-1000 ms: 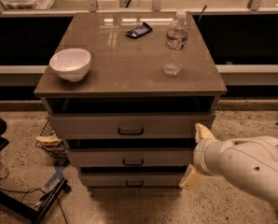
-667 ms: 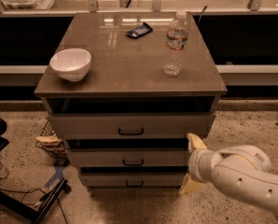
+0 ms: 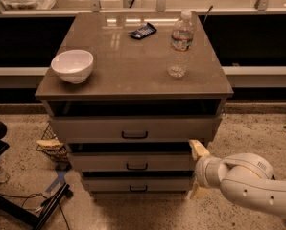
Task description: Open middle drawer
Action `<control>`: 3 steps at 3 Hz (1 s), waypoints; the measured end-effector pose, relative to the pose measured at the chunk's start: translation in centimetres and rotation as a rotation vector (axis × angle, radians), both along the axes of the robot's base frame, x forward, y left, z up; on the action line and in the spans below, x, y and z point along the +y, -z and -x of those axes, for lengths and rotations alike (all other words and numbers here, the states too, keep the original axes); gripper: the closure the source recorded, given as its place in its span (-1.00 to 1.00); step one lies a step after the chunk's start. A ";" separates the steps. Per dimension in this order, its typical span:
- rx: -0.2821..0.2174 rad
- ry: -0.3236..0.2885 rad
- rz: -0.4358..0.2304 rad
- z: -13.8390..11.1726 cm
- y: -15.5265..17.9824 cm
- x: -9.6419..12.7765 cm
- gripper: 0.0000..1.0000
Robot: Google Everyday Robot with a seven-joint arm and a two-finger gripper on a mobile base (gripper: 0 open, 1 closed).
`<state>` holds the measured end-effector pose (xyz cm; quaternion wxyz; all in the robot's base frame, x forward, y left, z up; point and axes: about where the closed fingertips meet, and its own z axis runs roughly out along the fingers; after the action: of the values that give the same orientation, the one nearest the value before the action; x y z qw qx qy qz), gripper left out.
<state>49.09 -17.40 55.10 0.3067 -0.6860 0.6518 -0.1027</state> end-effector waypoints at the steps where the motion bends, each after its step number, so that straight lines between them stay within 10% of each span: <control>1: -0.034 -0.023 0.102 0.7 -0.5 -3.8 -1.00; 3: -0.017 -0.062 0.127 1.5 0.1 -2.3 -1.00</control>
Offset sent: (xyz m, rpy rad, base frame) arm -0.0035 -0.0286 0.0039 -0.0728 -0.0286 0.0173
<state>47.60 -19.67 54.99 0.2711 -0.7231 0.6198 -0.1399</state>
